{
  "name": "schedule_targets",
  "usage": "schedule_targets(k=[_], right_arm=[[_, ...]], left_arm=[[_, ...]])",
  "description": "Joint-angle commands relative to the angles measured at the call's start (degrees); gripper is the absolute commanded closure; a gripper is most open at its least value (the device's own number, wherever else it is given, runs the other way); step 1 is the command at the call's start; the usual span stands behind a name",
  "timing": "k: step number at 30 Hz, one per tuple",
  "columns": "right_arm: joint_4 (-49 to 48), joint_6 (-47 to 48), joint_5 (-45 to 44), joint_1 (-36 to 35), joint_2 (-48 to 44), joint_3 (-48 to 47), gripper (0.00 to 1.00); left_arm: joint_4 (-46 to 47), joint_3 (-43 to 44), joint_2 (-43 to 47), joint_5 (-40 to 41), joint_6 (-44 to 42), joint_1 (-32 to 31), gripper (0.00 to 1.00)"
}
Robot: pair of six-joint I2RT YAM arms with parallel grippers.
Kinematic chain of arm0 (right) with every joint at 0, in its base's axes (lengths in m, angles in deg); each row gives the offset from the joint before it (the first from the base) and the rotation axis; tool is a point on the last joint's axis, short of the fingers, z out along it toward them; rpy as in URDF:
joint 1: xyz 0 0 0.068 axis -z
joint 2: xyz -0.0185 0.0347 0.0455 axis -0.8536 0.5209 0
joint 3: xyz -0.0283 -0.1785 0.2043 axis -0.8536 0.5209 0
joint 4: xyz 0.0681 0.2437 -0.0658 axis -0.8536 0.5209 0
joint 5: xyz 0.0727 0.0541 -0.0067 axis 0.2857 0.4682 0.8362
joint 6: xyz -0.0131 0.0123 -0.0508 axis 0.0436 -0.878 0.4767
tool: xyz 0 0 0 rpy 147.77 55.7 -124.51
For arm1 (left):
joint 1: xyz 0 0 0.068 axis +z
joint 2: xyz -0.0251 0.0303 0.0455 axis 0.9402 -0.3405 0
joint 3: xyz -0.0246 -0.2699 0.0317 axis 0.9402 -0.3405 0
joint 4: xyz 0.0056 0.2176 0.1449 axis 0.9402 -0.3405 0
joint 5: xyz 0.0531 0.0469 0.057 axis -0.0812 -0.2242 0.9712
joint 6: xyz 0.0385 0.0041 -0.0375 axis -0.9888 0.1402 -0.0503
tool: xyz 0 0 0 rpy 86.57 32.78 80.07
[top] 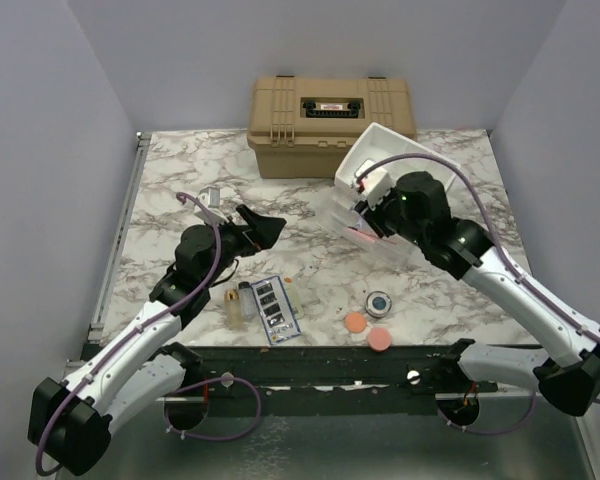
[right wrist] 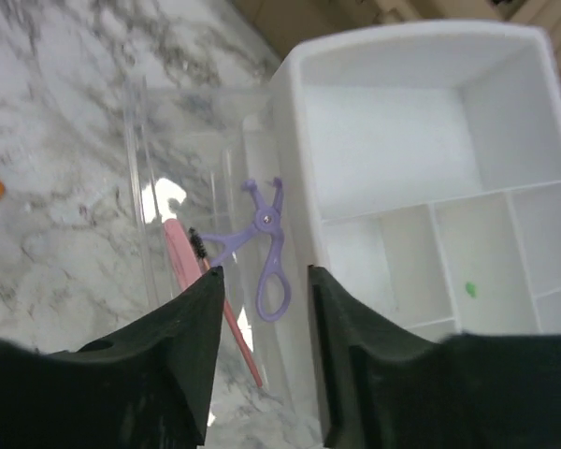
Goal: Organize the makeup
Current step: Place the makeup brush in the drawer.
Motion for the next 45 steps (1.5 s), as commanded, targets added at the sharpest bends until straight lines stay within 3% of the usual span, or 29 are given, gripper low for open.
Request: schedule_targets(k=[1,3,6,8,11,13,16,24,27,34,45], right_arm=[[-11.7,-4.4,-4.8,0.2,-7.3,2.0,0.50],[-17.4,-6.5,-9.8,0.2,-10.4,4.8,0.44],[-24.9,-10.3,-22.3,0.2,-12.4,7.4,0.24],[-23.0,-13.1,-29.2,0.6,-9.6,5.4,0.18],[-10.9,-21.8,-33.3,4.7,-3.9,-1.7,0.15],[-3.6,-30.3,-29.2,10.6,-1.1,-7.0,0.16],[-0.3,-37.0,-17.3,20.4,0.1,-9.5,0.17],[4.2,-37.8,1.4,36.0,6.1,-18.8,0.13],[4.5,-33.0,4.7,36.6,9.6,-23.2,0.10],[14.9,-32.0,13.4,38.2,23.7,-40.1,0.07],[11.9,-32.1,21.4,38.6,29.3,-41.6,0.06]], left_arm=[[7.5,-1.9,-1.8,-7.4,1.0,0.3,0.12],[11.2,-2.3,-3.3,-11.6,1.1,0.3,0.17],[12.8,-1.4,-6.1,-15.2,1.1,0.2,0.10],[14.1,-0.9,-7.7,-17.2,1.0,0.3,0.08],[16.6,-0.1,-10.5,-20.6,1.1,0.2,0.08],[17.4,0.9,-12.8,-23.0,1.2,0.0,0.08],[17.7,2.5,-16.0,-25.3,0.0,-1.6,0.08],[19.4,4.3,-22.2,-22.9,-2.5,-8.8,0.08],[22.2,4.7,-24.8,-22.4,-2.2,-10.9,0.09],[26.7,7.7,-31.1,-21.6,-2.3,-13.9,0.14],[32.0,8.4,-35.1,-18.7,-1.9,-16.9,0.18]])
